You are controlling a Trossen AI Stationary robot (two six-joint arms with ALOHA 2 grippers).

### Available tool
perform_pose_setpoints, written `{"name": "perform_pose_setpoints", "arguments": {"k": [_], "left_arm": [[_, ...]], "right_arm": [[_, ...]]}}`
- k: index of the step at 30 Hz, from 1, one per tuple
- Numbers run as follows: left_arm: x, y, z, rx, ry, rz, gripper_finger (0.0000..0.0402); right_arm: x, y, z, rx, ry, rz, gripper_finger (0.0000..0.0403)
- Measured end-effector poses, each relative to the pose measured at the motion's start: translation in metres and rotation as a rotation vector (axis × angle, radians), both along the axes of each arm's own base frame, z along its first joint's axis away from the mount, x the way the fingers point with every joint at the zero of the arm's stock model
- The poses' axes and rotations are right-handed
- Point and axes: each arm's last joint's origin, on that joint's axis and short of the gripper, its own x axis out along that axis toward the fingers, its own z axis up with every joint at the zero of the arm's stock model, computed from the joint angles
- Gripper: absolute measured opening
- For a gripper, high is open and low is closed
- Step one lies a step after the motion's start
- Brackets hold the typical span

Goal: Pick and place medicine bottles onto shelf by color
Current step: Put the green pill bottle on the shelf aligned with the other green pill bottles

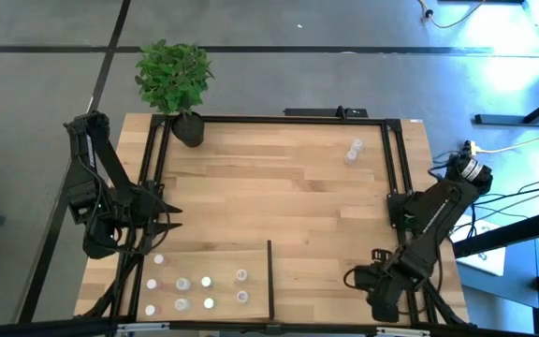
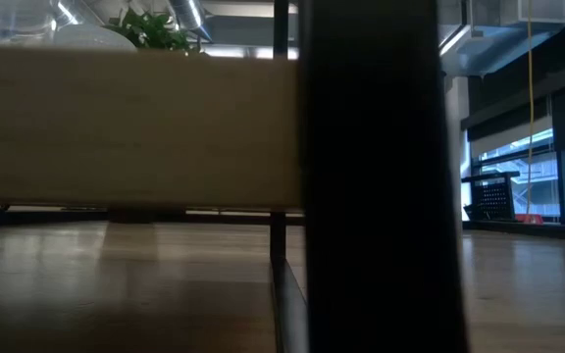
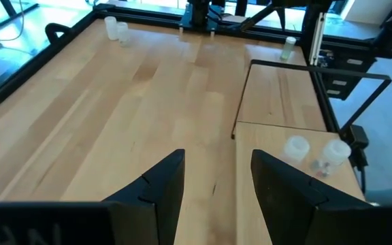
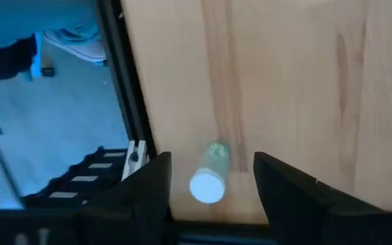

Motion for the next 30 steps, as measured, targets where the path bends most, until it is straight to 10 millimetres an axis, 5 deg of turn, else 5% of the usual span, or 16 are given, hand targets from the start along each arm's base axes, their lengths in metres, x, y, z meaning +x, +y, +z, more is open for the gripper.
{"name": "perform_pose_setpoints", "arguments": {"k": [10, 30], "left_arm": [[0.000, 0.000, 0.001, -0.006, -0.012, 0.006, 0.0163], [0.004, -0.010, 0.016, 0.014, -0.087, -0.134, 0.0163]], "right_arm": [[-0.026, 0.022, -0.004, 0.000, -0.013, 0.108, 0.0210], [-0.026, 0.034, -0.032, -0.115, 0.018, 0.128, 0.0209]]}}
